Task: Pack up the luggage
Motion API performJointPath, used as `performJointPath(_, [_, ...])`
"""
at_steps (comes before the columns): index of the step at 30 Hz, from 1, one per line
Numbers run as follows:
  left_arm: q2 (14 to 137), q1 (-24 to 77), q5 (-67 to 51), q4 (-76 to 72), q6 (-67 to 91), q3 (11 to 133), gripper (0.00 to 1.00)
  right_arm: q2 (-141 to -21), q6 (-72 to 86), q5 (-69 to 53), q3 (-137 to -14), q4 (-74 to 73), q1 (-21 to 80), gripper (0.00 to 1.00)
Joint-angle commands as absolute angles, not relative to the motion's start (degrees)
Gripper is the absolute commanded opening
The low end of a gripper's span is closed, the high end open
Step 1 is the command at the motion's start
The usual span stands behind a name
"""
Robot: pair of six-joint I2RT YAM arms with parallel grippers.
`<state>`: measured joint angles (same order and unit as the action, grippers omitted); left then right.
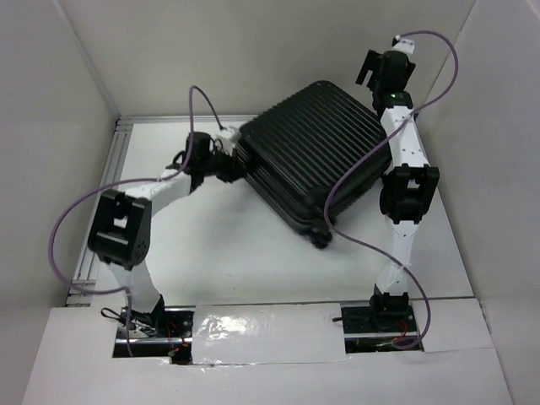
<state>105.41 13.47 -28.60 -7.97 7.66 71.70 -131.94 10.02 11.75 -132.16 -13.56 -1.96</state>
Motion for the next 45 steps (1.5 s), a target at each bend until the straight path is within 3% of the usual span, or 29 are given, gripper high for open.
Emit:
performJointPath(1, [87.5, 19.5, -39.6, -22.7, 6.6, 66.9, 0.00, -127.0, 4.2, 15.7, -135.0, -18.9, 1.0, 0.99])
performJointPath(9, [76.1, 22.0, -33.5, -21.5, 9.1, 50.3, 0.00, -118.7, -4.4, -1.3, -123.9, -15.3, 11.5, 0.99])
performJointPath(15, [75.3, 21.4, -35.4, -18.5, 7.2, 49.7, 0.00, -118.7, -6.7, -6.1, -118.7, -13.5, 20.8, 0.99])
performJointPath(20, [75.8, 21.4, -38.0, -18.5, 7.2, 46.5, 0.00, -120.5, -6.0, -6.1, -119.7, -12.8, 26.3, 0.99])
performJointPath(26, [77.1, 21.4, -39.0, -19.0, 7.2, 43.3, 0.00, -125.9, -9.6, 3.3, -119.5, -9.9, 34.4, 0.99])
performJointPath(35, [75.4, 17.1, -30.2, -15.7, 5.1, 41.6, 0.00, -127.2, -20.2, -0.4, -108.9, -11.3, 39.1, 0.98])
performJointPath(40, [75.4, 16.0, -22.6, -14.6, 4.6, 41.5, 0.00, -126.1, -21.8, -2.8, -104.1, -12.7, 39.1, 0.85])
performJointPath(41, [75.4, 15.3, -21.8, -15.2, 5.1, 41.5, 0.00, -126.1, -21.8, -3.7, -104.1, -12.7, 39.1, 0.80])
performJointPath(43, [75.9, 13.4, -21.8, -16.6, 5.1, 41.5, 0.00, -125.4, -20.3, -5.3, -102.6, -13.2, 39.1, 0.58])
performJointPath(45, [76.5, 11.2, -23.2, -17.7, 2.2, 42.0, 0.00, -124.8, -17.6, -7.1, -100.5, -11.9, 38.5, 0.46])
